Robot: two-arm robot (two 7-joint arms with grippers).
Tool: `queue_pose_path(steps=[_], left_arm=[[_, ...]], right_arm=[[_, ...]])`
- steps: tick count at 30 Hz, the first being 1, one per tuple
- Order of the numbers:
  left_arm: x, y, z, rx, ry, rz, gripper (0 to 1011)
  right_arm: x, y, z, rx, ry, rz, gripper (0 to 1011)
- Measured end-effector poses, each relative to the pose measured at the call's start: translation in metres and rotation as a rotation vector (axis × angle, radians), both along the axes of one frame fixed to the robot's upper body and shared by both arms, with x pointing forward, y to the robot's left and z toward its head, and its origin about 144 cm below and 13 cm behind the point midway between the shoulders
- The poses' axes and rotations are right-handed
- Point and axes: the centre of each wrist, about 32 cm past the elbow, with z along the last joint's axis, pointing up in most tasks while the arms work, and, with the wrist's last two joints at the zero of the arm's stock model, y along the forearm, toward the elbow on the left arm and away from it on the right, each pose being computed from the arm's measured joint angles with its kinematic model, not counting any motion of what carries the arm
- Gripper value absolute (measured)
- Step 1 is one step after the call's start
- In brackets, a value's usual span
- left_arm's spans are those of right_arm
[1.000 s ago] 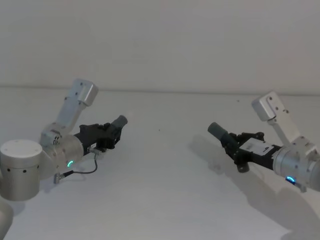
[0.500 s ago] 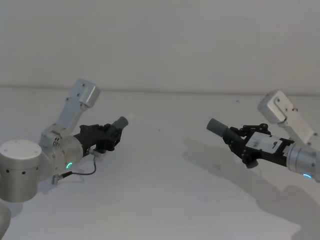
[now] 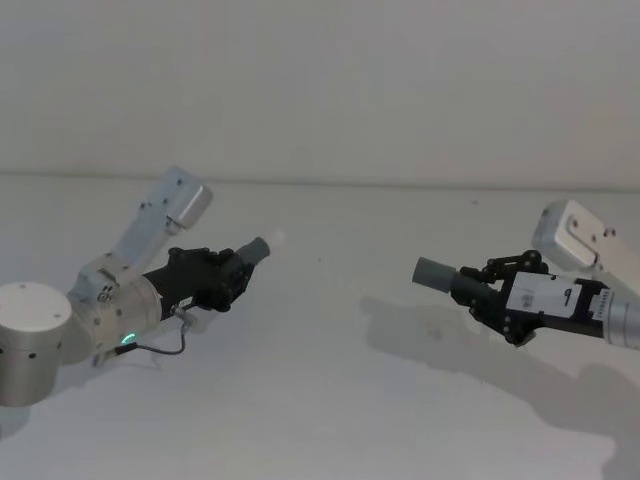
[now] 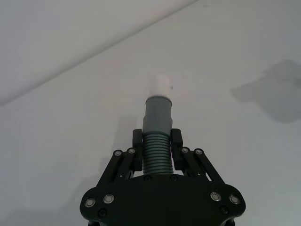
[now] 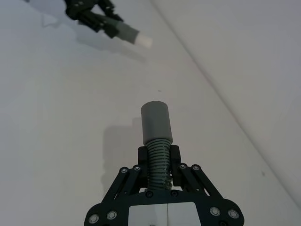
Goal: Use both hands to pick up one end of the pipe from the table, align the ends, and insert them.
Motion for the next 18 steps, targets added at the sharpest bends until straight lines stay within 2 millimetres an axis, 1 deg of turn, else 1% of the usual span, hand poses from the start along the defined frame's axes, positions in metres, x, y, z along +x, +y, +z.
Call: queue_pose_path(steps=[8,18], left_arm=[[-0.003,0.008,0.001,0.010,-0.066,-0.092,341],[-0.007,0.023,0.005,0.005,-0.140,-0.215,341]], right_arm=[[-0.001,-0.006,0.005,-0.034,-0.007,0.058,268],[0.001,-0.009,0.009,-0.057,-0.011,0.092,268]])
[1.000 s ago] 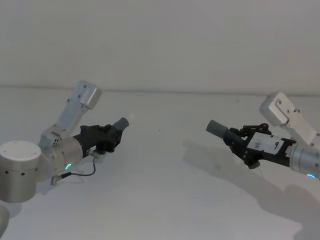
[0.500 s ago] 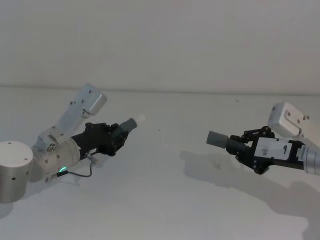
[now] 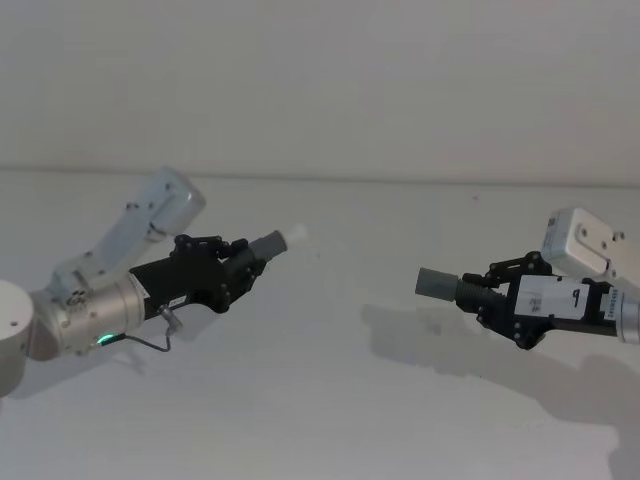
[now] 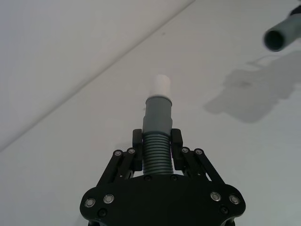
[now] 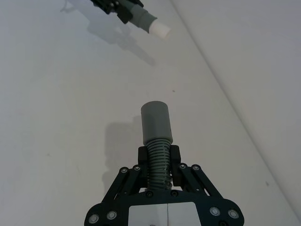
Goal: Use both hands to pick up one end of the pipe from the table, align the ends, and insert them.
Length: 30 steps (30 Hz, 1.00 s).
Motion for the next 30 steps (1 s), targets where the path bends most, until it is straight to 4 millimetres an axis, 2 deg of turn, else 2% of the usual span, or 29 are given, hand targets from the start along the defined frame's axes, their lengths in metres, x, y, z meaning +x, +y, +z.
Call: queue_pose_path(steps=[16,30], left_arm=[[-0.006,0.022,0.008,0.000,-0.067,-0.132,341],[-0.006,0.022,0.015,0.019,-0.086,-0.199,341]], right_arm=[[0.004,-0.002,0.003,-0.019,-0.011,0.019,268],[-0.001,0.005,0.010,-0.004,-0.021,0.067,268]])
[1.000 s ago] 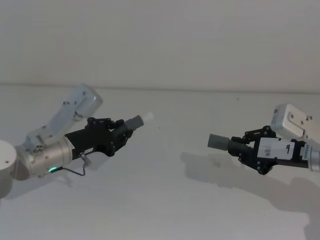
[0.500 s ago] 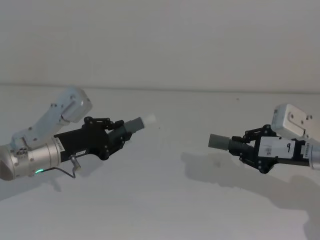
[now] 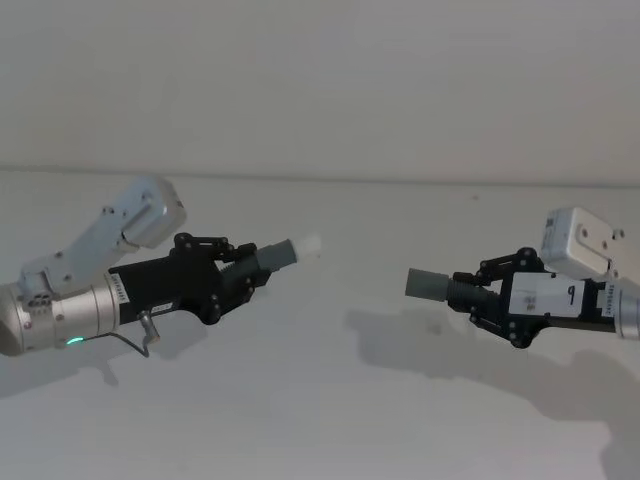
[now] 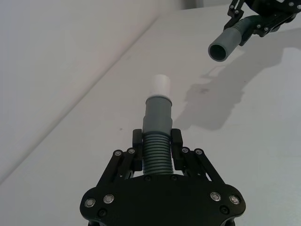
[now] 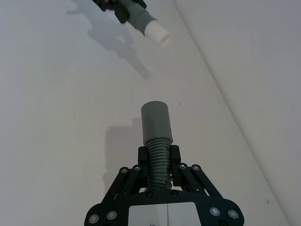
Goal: Use both hands to pick up one end of the pipe from the table, align the ends, and insert them.
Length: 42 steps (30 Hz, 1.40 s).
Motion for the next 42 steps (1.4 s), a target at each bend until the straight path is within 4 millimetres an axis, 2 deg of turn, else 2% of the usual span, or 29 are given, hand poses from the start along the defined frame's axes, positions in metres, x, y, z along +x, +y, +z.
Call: queue_pose_path(steps=[22,42], left_arm=[[0.004,-0.010,0.005,0.035,-0.001,-0.067,341],[0.005,-0.017,0.003,0.022,0.010,-0.089,341]], right_arm=[[-0.002,0.012,0.009,0.034,-0.011,0.047,267],[0.007,0.019,0.003,0.051,0.006,0.053,268]])
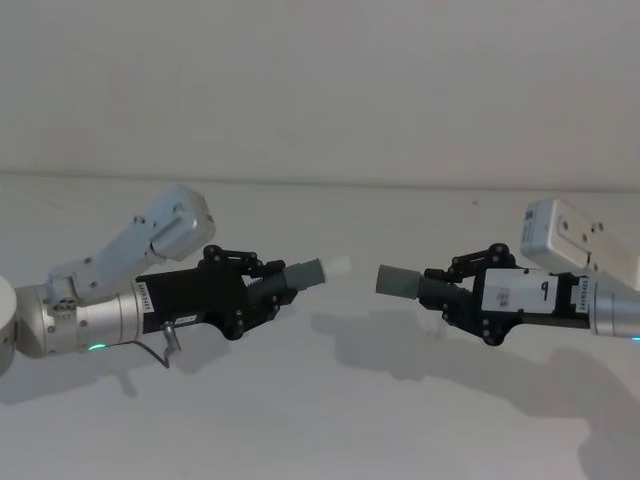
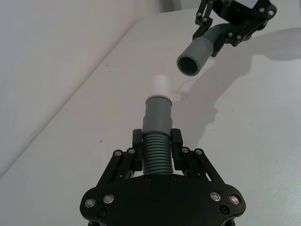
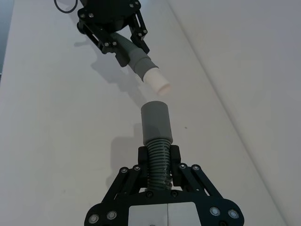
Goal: Use both hands to pick up one end of the pipe from the table, align the ends, and insert them.
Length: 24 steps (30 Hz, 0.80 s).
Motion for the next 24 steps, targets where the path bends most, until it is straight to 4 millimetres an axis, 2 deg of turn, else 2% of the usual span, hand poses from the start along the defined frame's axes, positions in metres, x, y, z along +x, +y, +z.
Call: queue_pose_path(steps=[24], left_arm=[[0.0022,-0.0045,-0.0031,-0.024,0.020,-0.004,341]], right_arm=[[0.0094,0.0055,-0.0042,0.005,0.000,0.014,268]])
